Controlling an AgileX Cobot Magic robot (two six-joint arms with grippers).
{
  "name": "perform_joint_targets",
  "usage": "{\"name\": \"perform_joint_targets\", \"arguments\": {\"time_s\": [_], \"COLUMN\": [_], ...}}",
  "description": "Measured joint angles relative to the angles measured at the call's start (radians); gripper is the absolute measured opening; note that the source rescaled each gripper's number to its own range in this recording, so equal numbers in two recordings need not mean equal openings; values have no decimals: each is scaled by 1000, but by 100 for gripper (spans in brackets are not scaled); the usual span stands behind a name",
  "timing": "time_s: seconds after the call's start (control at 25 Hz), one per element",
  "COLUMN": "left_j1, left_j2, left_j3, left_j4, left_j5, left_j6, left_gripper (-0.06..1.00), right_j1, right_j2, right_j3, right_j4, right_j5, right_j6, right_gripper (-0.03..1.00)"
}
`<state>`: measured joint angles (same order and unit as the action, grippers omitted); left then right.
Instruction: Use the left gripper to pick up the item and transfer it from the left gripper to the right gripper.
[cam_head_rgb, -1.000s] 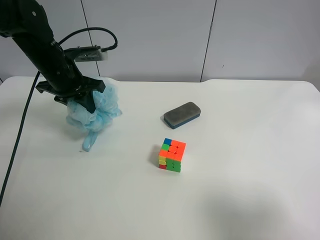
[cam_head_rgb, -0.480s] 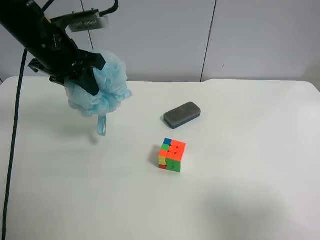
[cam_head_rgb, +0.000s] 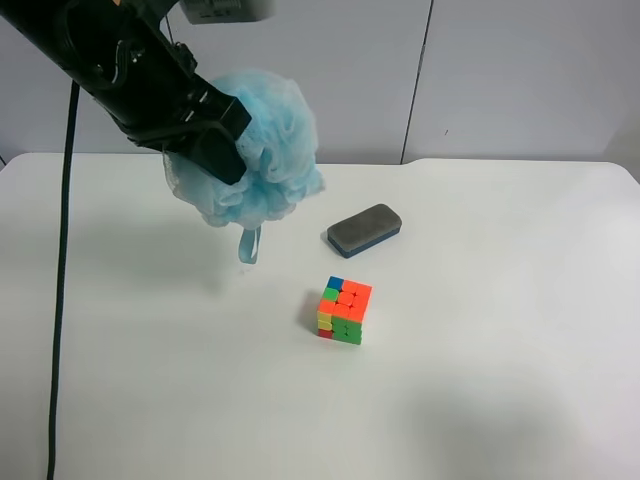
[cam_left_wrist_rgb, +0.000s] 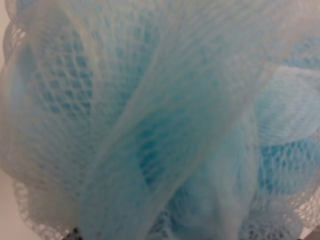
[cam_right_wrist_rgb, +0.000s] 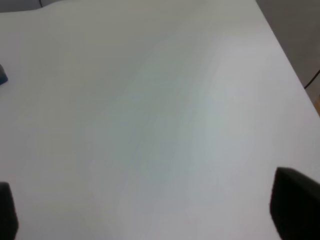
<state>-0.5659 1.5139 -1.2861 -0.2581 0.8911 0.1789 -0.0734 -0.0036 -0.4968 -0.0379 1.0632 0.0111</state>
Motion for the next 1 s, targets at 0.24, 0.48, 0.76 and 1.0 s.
{"name": "perform_joint_targets", "arguments": {"time_s": [0.24, 0.48, 0.76, 1.0], "left_j1": [-95, -116, -117, -117], "left_j2": [-28, -29, -29, -29], "left_j3": [0, 0, 0, 0], "left_j4": [-8, -37, -84, -83], "left_j5": [-21, -13, -9, 28], "left_j6": [96, 197, 301, 370], "left_gripper": [4, 4, 3, 3], "right_j1": [0, 0, 0, 0], "right_j2": [0, 0, 0, 0], "right_j3": [0, 0, 0, 0], "right_j4": [0, 0, 0, 0], "right_j5": [0, 0, 0, 0], "right_j6": [0, 0, 0, 0], "right_gripper": [100, 100, 100, 100]}}
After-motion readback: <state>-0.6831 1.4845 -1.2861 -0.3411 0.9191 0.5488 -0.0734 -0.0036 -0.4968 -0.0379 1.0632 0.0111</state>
